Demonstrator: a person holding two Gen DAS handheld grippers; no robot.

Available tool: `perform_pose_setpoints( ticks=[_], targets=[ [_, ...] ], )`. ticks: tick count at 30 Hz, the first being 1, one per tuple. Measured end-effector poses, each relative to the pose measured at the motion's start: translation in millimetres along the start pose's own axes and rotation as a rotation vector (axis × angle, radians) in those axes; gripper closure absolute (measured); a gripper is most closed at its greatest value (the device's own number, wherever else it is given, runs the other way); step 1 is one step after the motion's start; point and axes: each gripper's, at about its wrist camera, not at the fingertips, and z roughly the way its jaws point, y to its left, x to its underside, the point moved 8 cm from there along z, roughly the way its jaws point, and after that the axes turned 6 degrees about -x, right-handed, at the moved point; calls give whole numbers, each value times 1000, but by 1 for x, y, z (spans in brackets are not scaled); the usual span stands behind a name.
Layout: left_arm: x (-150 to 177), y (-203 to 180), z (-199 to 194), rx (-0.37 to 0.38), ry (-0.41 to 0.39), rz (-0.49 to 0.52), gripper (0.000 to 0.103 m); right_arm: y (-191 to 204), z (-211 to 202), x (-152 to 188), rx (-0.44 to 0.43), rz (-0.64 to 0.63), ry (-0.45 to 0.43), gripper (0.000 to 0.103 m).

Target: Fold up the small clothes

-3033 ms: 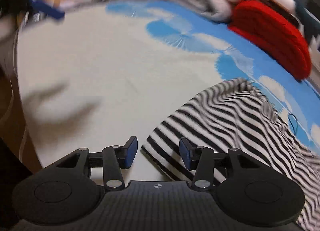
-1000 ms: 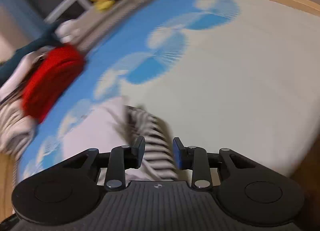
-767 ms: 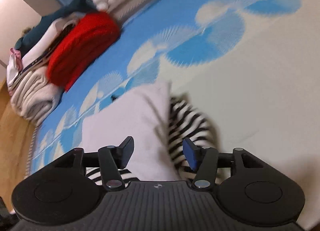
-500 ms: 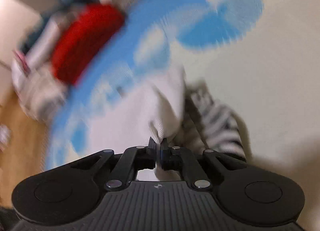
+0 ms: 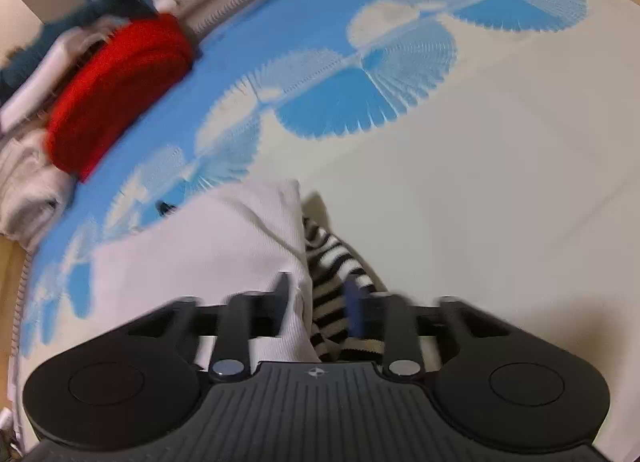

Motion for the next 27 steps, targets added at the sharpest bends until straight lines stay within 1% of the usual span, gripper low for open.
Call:
perform_pose_setpoints(
  ticks=[1, 2, 3, 4, 5, 7, 8, 10, 11, 12, 13, 15, 16, 17, 19, 20, 21, 22, 23, 25, 26, 27],
  targets=[
    [-5, 1, -6, 25, -35, -23, 16, 5, -3, 4, -48, -15, 20, 61],
    [-10, 2, -10, 43, -61, -43, 16, 10, -4, 12, -97, -38, 61, 57],
    [-13, 2, -11, 46, -68, -55, 16, 11, -7, 22, -118, -61, 106, 50],
    [-14, 2, -6, 33, -54, -54, 16, 11, -5, 33, -119, -94, 164, 48],
    [-10, 3, 3, -7, -10, -41, 16, 9, 0, 46, -92, -138, 229, 47],
    [4, 6, 27, -121, 109, -1, 15, -4, 10, 73, 5, -215, 360, 43],
    [5, 7, 31, -135, 117, -6, 15, -14, 13, 85, 54, -237, 413, 43],
    [-2, 5, 25, -170, 75, 19, 15, -11, 5, 81, 43, -254, 401, 43],
    [-8, 4, 19, -185, 47, 26, 15, -11, 0, 76, 51, -244, 380, 43],
    [-11, 2, 14, -179, 32, 24, 15, -12, -6, 71, 61, -235, 357, 43],
    [-19, 0, 8, -146, 22, 17, 15, -12, -12, 67, 64, -227, 330, 43],
    [-41, -2, 2, -71, 7, -3, 15, -9, -20, 52, 43, -197, 247, 43],
    [-51, -2, 2, -52, 5, -11, 14, -7, -21, 43, 28, -171, 198, 43],
    [-61, -4, 4, -34, 7, -20, 13, -4, -21, 35, 10, -141, 158, 43],
    [-82, -2, 17, 16, 25, -45, 12, -1, -16, 24, -24, -86, 117, 42],
    [-89, 1, 26, 37, 40, -69, 12, 1, -13, 20, -40, -54, 107, 40],
    [-93, 6, 36, 50, 61, -103, 12, 1, -8, 20, -46, -30, 112, 34],
    [-96, 10, 47, 58, 85, -140, 12, 0, 2, 20, -35, -5, 131, 32],
    [-96, 13, 57, 62, 108, -174, 12, -1, 13, 20, -7, 15, 154, 31],
    [-96, 17, 71, 91, 132, -225, 11, -14, 30, 30, 81, 62, 224, 31],
    [-96, 17, 79, 102, 141, -243, 10, -18, 34, 33, 98, 94, 234, 31],
    [-97, 17, 87, 108, 148, -259, 10, -19, 35, 32, 101, 118, 222, 31]
  ],
)
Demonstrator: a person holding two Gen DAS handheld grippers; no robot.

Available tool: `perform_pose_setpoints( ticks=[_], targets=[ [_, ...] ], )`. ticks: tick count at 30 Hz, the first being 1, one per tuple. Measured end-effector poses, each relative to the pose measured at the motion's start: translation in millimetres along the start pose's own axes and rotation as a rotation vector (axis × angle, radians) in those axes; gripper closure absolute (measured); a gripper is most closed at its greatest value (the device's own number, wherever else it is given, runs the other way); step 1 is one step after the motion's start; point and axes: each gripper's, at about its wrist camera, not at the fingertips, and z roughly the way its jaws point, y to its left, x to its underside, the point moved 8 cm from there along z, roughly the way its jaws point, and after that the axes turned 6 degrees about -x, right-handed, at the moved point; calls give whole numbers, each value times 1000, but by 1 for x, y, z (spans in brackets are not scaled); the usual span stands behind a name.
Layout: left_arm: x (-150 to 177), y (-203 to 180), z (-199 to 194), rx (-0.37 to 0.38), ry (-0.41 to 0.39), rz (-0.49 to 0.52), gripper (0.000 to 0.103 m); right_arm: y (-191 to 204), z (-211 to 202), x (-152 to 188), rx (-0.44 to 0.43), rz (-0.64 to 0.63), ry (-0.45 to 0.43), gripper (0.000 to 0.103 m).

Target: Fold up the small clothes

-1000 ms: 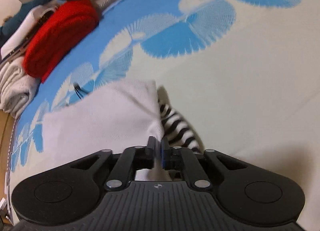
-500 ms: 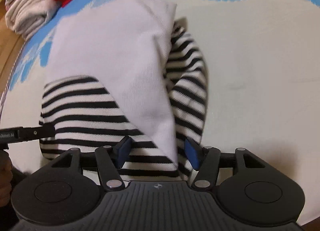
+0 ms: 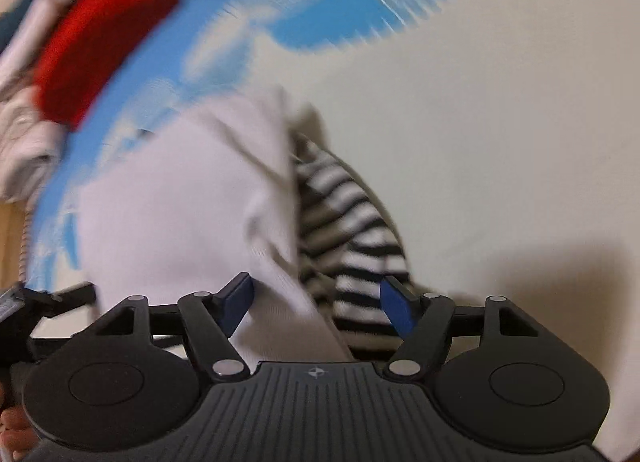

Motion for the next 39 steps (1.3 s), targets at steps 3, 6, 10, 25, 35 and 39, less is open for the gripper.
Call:
perform_pose_setpoints(
  ticks=[3, 6, 10, 25, 35, 39],
  targets=[
    [-1, 0, 20, 63, 29, -58, 9, 3, 0, -2, -1, 1, -30, 47],
    [-6, -9, 25, 114, 32, -42, 17, 4, -3, -1, 9, -7, -54, 84],
    [-10, -19, 13, 109, 14, 15, 50, 13, -6, 0, 12, -35, -88, 101],
    [-77, 61, -104, -25, -243, 144, 57, 139, 49, 16, -127, -171, -102, 101],
    [-106, 102, -109, -67, -248, 124, 46, 180, 81, 31, -123, -261, -56, 101],
    [-110, 114, -113, -159, -255, 144, 43, 182, 82, 31, -114, -275, -55, 100]
  ],
)
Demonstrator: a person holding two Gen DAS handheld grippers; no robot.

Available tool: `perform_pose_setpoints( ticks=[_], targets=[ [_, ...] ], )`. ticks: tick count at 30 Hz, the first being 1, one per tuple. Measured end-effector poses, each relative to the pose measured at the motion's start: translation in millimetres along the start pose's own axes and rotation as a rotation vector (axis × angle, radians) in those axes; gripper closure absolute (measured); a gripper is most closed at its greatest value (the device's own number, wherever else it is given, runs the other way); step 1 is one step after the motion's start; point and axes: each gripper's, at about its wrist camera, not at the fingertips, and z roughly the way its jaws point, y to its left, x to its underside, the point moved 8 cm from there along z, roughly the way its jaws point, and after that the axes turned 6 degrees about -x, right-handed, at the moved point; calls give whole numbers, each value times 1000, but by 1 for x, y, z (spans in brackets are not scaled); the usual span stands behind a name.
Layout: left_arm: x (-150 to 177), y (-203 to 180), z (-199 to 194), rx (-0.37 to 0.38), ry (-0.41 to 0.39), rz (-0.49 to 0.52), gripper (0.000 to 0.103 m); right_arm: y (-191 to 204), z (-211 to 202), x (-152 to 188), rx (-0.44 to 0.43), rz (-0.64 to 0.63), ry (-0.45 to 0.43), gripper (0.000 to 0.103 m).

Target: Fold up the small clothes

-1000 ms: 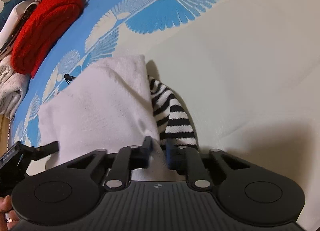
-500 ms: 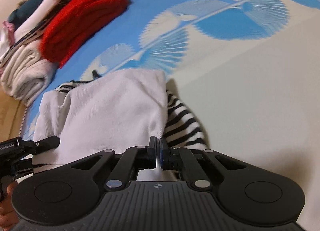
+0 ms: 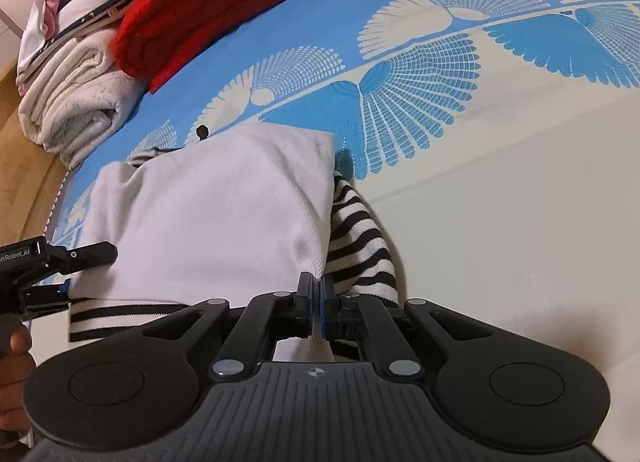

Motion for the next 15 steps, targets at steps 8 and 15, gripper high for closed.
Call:
perform_pose_setpoints(
  ticks=[8, 15],
  targets=[
    [25, 43, -22, 56, 144, 58, 30, 13, -20, 0, -44, -67, -40, 55],
    [65, 60, 4, 143, 294, 3, 38, 1, 7, 30, 20, -29, 108, 50]
  ],
)
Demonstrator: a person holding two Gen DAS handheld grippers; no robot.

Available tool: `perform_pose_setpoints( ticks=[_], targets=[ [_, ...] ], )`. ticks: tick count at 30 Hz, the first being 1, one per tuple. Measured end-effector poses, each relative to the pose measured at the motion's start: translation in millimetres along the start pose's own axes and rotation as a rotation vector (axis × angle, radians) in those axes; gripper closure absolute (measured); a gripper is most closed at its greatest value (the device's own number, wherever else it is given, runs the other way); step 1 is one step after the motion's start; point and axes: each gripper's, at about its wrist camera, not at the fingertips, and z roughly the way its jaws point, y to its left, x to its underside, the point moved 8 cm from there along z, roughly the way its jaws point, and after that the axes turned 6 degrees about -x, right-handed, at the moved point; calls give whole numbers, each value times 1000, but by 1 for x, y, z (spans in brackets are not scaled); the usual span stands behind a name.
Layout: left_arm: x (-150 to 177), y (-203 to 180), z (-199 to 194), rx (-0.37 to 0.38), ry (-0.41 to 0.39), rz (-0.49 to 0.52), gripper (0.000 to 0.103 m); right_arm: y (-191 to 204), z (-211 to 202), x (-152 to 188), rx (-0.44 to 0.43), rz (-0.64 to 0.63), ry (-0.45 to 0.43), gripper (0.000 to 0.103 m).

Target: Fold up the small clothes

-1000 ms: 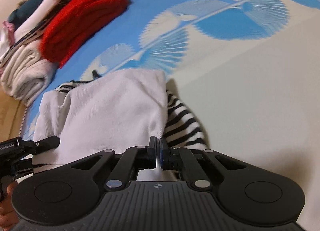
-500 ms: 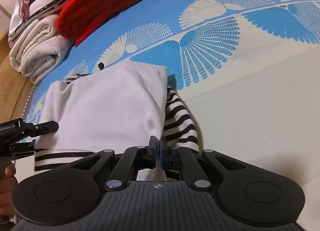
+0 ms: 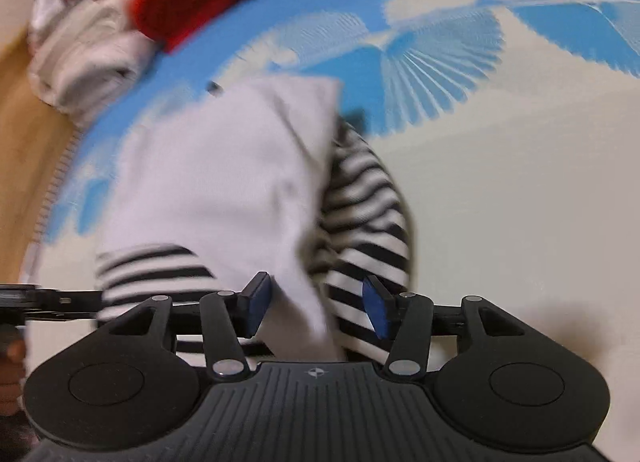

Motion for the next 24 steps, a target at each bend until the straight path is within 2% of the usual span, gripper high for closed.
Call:
perform_pose_setpoints(
  ticks=[2, 4, 5, 6, 8, 9, 11, 14, 16, 17, 18, 19, 20, 22, 24],
  targets=[
    [4, -5, 7, 16, 6, -25, 49, -2, -2, -1, -4, 31, -10, 51],
    [2, -12, 5, 43, -13, -11, 54, -3, -10, -7, 4, 35, -54, 65],
    [0, -13, 3, 67, -13, -28, 57, -3, -16, -11, 7, 31, -84, 85],
    [0, -12, 2, 81, -13, -44, 57, -3, -22, -15, -4, 29, -110, 99],
    [1, -8, 1, 40, -13, -25, 55, -4, -29, -19, -30, 34, -127, 100],
    [3, -7, 0, 4, -17, 3, 54, -5, -29, -19, -18, 28, -121, 100],
    [1, -11, -11, -18, -34, 32, 53, -6, -34, -20, 14, -4, -133, 100],
    [0, -24, -40, -7, -115, 96, 54, 6, -49, -27, -75, -29, -190, 96],
    [7, -32, -49, 27, -139, 152, 52, 17, -55, -26, -122, -71, -207, 87],
    [12, -32, -45, 21, -121, 167, 52, 21, -53, -22, -125, -92, -188, 74],
    [18, -29, -34, -29, -86, 186, 53, 20, -46, -17, -117, -105, -144, 66],
    [25, -25, -24, -92, -59, 216, 50, 19, -35, -8, -111, -112, -74, 66],
    [30, -24, -16, -135, -49, 249, 49, 17, -21, 5, -102, -117, 14, 67],
    [34, -30, -17, -172, -72, 291, 49, 16, -13, 17, -63, -162, 64, 103],
    [37, -34, -26, -191, -106, 269, 50, 18, -21, 16, -32, -220, 36, 103]
  ],
)
